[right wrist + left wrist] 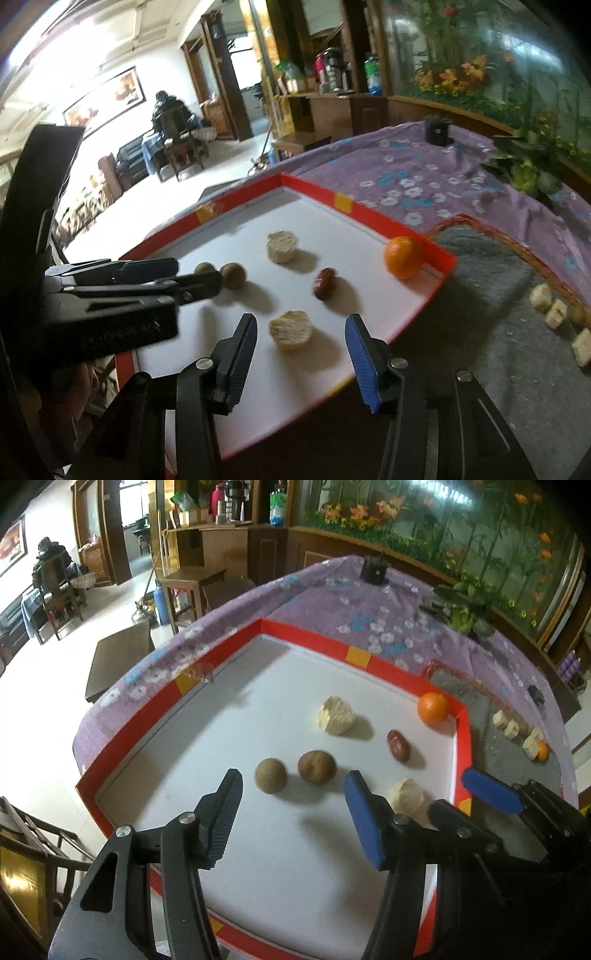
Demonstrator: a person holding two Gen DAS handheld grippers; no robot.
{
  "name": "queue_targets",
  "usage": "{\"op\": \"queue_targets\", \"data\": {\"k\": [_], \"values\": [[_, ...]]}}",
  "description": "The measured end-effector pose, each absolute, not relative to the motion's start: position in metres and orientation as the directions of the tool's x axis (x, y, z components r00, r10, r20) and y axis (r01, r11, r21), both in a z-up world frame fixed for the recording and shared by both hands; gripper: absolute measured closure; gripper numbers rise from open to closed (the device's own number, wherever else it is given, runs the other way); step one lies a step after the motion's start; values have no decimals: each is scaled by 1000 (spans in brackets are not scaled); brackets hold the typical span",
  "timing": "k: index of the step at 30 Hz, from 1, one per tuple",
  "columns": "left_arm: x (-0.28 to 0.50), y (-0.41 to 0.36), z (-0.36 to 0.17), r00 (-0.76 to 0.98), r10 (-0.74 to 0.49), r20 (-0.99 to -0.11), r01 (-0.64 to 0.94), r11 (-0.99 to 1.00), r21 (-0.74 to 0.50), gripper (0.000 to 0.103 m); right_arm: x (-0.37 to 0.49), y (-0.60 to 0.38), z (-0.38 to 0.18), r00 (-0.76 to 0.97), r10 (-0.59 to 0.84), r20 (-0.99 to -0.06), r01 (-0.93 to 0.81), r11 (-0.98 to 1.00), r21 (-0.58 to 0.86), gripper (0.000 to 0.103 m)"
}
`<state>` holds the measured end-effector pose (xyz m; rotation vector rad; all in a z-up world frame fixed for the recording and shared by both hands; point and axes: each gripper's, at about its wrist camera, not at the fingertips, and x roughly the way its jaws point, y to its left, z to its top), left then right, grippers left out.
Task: Organize fruits
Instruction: 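Lower both items into the tray and open both grippers, then move both open grippers back over the cake pieces on the felt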
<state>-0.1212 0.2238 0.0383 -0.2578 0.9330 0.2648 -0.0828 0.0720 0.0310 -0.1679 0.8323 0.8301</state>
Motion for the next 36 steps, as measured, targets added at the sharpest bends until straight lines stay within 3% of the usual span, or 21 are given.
{"op": "queue_targets", "data": {"k": [6,25,36], "values": [[-115,195,51,594,104,-798,-281,956,-85,45,-80,24,47,440,581,-685,-650,732,205,53],[-43,58,70,596,-123,-794,10,989,-146,45,-71,-153,51,588,399,-704,-368,907,207,53],[24,3,51,532,-100,-841,35,995,-96,45,-55,-190,39,586,395,-707,-319,915,246,53]]}}
